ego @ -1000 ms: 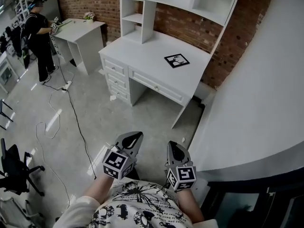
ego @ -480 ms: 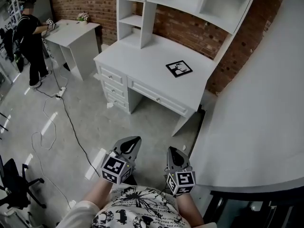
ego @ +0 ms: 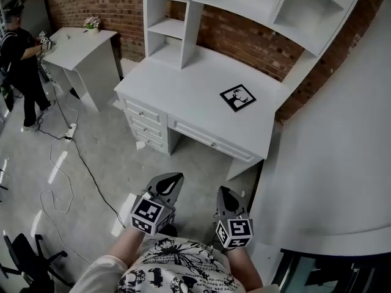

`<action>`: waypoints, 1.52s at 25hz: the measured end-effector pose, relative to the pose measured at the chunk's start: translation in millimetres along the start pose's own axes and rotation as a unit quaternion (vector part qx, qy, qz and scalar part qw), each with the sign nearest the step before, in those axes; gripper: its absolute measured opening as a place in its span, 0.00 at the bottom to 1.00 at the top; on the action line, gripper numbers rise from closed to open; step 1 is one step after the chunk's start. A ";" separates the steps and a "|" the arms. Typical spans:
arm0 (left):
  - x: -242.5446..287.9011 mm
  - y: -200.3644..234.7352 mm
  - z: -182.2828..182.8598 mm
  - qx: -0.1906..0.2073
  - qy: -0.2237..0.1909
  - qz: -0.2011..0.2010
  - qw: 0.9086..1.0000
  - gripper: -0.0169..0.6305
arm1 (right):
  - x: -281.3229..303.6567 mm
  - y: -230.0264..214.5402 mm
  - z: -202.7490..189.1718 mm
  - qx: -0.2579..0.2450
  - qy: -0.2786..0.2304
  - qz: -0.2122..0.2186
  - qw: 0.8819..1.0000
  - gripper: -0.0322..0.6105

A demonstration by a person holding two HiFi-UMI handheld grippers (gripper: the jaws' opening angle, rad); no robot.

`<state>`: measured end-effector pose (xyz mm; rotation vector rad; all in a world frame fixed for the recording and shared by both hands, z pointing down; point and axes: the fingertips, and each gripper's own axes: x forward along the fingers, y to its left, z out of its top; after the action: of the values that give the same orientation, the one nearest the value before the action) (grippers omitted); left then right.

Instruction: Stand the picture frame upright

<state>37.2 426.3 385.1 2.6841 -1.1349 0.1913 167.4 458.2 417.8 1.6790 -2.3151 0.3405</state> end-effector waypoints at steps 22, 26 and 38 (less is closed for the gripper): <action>110.4 172.6 19.1 -0.011 0.014 -0.013 1.000 0.04 | 193.5 -28.3 44.1 0.029 0.014 -0.028 0.999 0.06; 149.5 193.1 28.1 -0.012 0.016 -0.009 1.000 0.04 | 230.0 -54.9 54.7 0.032 0.011 -0.023 0.999 0.06; 308.0 257.2 69.1 -0.004 0.029 0.002 1.000 0.04 | 354.7 -168.3 100.6 0.040 0.022 -0.005 0.999 0.06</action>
<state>67.8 21.8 420.1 2.6509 -1.1199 0.2633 214.7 57.0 451.3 1.7016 -2.2877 0.4687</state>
